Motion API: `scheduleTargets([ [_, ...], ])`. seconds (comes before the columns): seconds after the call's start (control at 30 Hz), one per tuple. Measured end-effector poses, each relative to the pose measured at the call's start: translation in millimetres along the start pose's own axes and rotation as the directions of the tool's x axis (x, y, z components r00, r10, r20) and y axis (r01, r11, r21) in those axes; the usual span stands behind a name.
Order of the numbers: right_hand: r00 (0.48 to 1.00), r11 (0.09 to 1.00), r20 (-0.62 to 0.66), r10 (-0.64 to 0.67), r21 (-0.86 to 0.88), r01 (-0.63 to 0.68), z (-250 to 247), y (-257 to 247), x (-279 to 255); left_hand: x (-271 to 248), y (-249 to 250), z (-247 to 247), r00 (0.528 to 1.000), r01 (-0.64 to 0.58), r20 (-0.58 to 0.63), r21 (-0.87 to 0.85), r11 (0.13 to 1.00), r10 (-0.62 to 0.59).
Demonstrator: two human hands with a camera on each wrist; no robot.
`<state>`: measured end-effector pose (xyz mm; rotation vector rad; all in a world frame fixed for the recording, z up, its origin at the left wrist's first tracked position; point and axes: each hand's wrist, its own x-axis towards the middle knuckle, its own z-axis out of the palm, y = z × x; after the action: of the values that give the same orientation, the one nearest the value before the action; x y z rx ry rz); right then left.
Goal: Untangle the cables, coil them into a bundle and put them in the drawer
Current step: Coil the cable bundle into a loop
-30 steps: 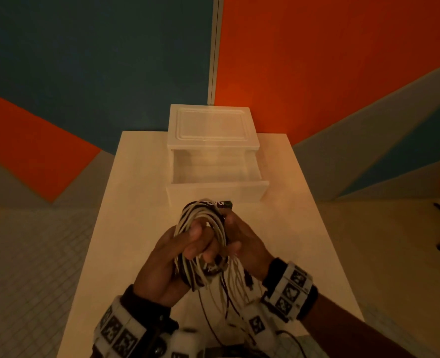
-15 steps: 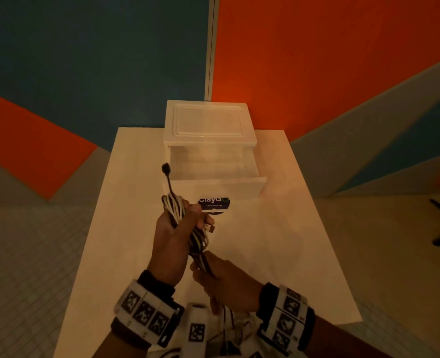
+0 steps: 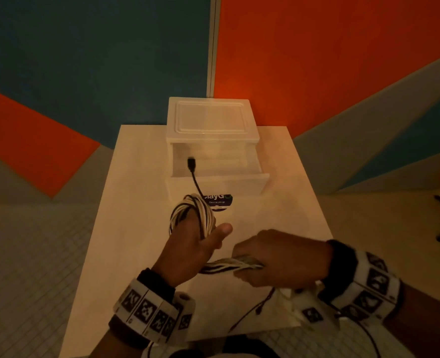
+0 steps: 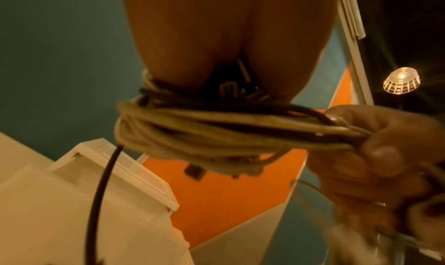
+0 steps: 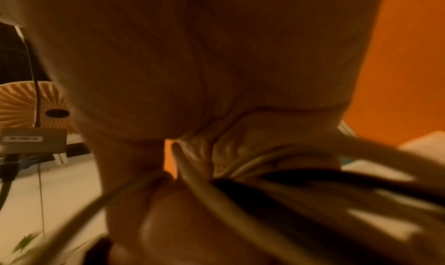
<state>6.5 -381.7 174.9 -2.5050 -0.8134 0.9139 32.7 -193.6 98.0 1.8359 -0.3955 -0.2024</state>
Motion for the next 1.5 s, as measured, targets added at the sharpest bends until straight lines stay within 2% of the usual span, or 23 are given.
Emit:
scheduleTargets([
  [0.1,0.999,0.999,-0.046,-0.012,-0.038,0.011,-20.8,3.6,2.7,-5.7,2.8,-2.8,0.989,-0.044,0.141,0.011,0.999,0.042],
  [0.17,0.998,0.999,-0.051,-0.034,-0.013,0.034,-29.4,6.2,8.1,-9.8,8.9,-4.3,0.979,0.021,0.203,-0.154,0.988,0.010],
  [0.23,0.996,0.996,-0.058,-0.071,0.046,0.074,-34.4,6.7,13.8,-13.2,19.9,-6.9,0.943,0.083,0.330,-0.355,0.931,0.042],
  [0.3,0.991,0.989,-0.086,-0.103,0.098,0.111,-38.1,7.3,18.8,-13.2,25.4,-7.5,0.899,0.073,0.425,-0.371,0.926,0.100],
  [0.4,0.983,0.979,-0.120,-0.137,0.138,0.153,-39.8,6.6,26.8,-16.3,16.8,-10.9,0.900,0.145,0.436,-0.348,0.926,0.023],
  [0.47,0.977,0.966,-0.152,-0.151,0.189,0.178,-40.3,7.8,30.6,-20.3,9.2,-13.0,0.895,0.216,0.447,-0.406,0.888,-0.014],
  [0.53,0.972,0.959,-0.190,-0.140,0.217,0.181,-40.3,12.2,33.7,-22.6,5.7,-15.2,0.892,0.282,0.451,-0.498,0.820,-0.033],
  [0.63,0.959,0.957,-0.258,-0.115,0.229,0.176,-35.9,26.6,40.2,-24.7,5.2,-20.5,0.906,0.281,0.421,-0.667,0.690,0.038],
  [0.7,0.944,0.959,-0.322,-0.076,0.235,0.158,-28.8,40.8,43.1,-25.8,6.2,-27.0,0.917,0.278,0.388,-0.787,0.550,0.092],
  [0.77,0.913,0.937,-0.408,0.012,0.323,0.132,-16.6,55.1,45.0,-27.3,12.8,-33.6,0.916,0.286,0.364,-0.887,0.363,0.168],
  [0.83,0.875,0.879,-0.469,0.120,0.460,0.126,3.6,60.2,49.6,-26.7,20.2,-34.9,0.918,0.305,0.340,-0.934,0.185,0.203],
  [0.87,0.863,0.836,-0.474,0.174,0.534,0.125,15.4,57.0,52.9,-25.0,23.5,-33.6,0.923,0.309,0.329,-0.942,0.128,0.199],
  [0.93,0.843,0.752,-0.475,0.253,0.645,0.138,39.6,48.6,62.0,-21.2,28.2,-28.2,0.934,0.297,0.302,-0.953,0.056,0.189],
  [1.03,0.800,0.720,-0.501,0.331,0.682,0.129,71.1,36.8,77.6,-13.8,28.6,-19.7,0.947,0.271,0.269,-0.962,0.015,0.175],
  [1.1,0.797,0.668,-0.471,0.377,0.735,0.118,87.5,32.2,85.6,-9.2,26.1,-15.8,0.960,0.244,0.239,-0.970,-0.016,0.148],
  [1.13,0.803,0.681,-0.460,0.379,0.726,0.094,92.9,28.8,87.7,-6.8,25.2,-14.1,0.968,0.222,0.218,-0.975,-0.021,0.128],
  [1.17,0.824,0.709,-0.439,0.358,0.702,0.066,98.6,25.6,89.0,-4.5,24.7,-13.0,0.978,0.188,0.187,-0.982,0.001,0.093],
  [1.2,0.852,0.737,-0.398,0.340,0.675,0.021,104.0,24.9,89.5,-2.1,23.8,-12.5,0.988,0.147,0.149,-0.987,0.059,0.043],
  [1.27,0.902,0.786,-0.316,0.293,0.617,-0.039,108.3,22.4,86.9,1.9,19.2,-11.8,0.996,0.063,0.046,-0.966,0.251,-0.074],
  [1.33,0.931,0.822,-0.244,0.271,0.562,-0.092,107.3,20.9,82.0,6.5,14.4,-9.1,0.981,-0.003,-0.084,-0.907,0.421,-0.173],
  [1.43,0.971,0.831,-0.120,0.209,0.546,-0.111,101.0,15.3,73.0,9.7,6.7,-1.0,0.948,-0.029,-0.235,-0.736,0.676,-0.215],
  [1.5,0.983,0.864,-0.035,0.178,0.483,-0.139,90.4,10.6,66.1,8.2,4.7,6.5,0.937,-0.014,-0.289,-0.593,0.805,-0.197],
])
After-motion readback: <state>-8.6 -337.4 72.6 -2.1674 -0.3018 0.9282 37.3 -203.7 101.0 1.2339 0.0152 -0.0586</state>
